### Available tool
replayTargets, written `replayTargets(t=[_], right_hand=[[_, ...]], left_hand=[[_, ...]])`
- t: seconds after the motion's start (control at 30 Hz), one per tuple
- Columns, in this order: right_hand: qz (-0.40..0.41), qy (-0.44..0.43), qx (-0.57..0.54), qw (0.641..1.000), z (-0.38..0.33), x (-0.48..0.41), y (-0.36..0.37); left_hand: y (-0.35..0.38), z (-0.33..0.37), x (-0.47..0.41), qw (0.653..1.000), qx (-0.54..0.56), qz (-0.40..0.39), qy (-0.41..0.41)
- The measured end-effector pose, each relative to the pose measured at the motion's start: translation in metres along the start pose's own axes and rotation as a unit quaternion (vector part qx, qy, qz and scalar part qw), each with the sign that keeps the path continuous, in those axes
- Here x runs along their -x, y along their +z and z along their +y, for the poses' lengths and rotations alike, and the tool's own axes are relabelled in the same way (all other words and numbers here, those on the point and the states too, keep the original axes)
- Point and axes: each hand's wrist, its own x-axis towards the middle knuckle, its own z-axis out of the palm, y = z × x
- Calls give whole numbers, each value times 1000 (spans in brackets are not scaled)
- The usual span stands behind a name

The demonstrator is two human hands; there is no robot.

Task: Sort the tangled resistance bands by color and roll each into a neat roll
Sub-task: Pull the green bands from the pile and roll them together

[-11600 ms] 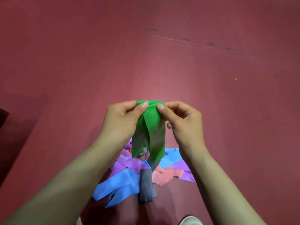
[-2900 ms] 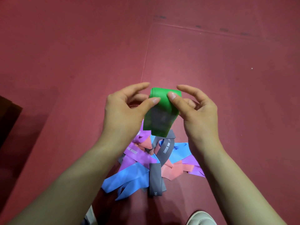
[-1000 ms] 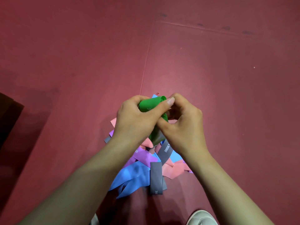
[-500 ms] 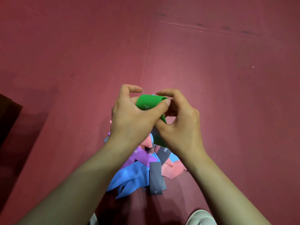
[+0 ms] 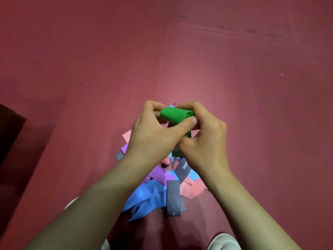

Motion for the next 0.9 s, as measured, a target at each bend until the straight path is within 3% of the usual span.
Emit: replayTargets(t=[0.53, 0.73, 0.9], right_hand=[[19, 2, -41, 999, -2, -1, 0], [3, 22, -43, 999, 4, 1, 1], [3, -60, 58, 996, 6, 3, 3]], left_hand=[[-8, 12, 3, 985, 158, -55, 42], [-8, 15, 3, 983, 181, -8, 44], [-7, 13, 0, 984, 173, 38, 34]])
